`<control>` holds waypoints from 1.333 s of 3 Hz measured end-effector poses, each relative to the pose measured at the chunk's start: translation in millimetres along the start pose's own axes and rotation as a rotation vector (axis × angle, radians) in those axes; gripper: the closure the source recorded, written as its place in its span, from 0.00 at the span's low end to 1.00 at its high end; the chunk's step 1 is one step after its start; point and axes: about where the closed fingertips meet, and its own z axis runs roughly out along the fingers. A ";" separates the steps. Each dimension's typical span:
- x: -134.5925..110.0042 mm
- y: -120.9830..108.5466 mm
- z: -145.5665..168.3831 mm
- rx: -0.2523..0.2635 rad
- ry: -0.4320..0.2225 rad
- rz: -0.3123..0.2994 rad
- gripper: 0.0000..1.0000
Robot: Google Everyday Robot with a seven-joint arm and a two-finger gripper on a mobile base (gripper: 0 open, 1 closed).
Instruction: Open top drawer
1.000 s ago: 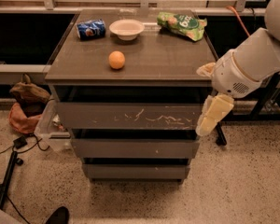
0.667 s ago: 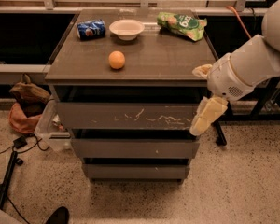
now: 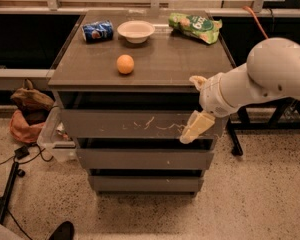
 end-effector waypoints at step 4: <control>8.2 1.6 53.0 0.017 0.004 -0.003 0.00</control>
Offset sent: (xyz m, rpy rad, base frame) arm 0.0614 0.0351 -0.0852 -0.0198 -0.0444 -0.0116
